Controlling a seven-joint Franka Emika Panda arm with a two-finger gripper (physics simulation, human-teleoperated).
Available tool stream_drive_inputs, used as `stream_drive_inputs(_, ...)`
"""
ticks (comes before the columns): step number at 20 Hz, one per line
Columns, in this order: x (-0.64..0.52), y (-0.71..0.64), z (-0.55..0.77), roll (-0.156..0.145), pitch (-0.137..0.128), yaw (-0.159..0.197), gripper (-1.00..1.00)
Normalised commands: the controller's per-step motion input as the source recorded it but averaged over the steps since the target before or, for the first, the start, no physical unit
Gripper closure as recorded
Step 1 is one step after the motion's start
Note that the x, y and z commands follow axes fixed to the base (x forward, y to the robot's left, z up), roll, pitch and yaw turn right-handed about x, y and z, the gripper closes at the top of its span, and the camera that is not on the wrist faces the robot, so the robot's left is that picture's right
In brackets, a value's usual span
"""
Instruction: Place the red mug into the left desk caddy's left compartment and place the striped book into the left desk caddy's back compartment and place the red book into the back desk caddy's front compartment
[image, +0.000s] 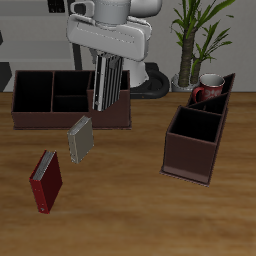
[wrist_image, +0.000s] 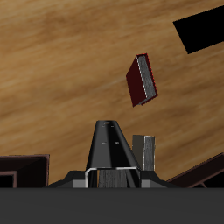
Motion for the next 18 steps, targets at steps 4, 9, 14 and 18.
stream_drive_inputs(4, -0.40, 0.21, 0.05, 0.010, -0.038, 0.011, 1.00)
stream_drive_inputs(9, -0.51, 0.42, -0.29, 0.034, -0.017, 0.024, 1.00)
stream_drive_inputs(14, -0.42, 0.27, -0.14, 0.021, 0.001, -0.034, 1.00)
stream_drive_inputs(18, -0.36, 0.26, 0.02, 0.040, 0.009, -0.037, 1.00)
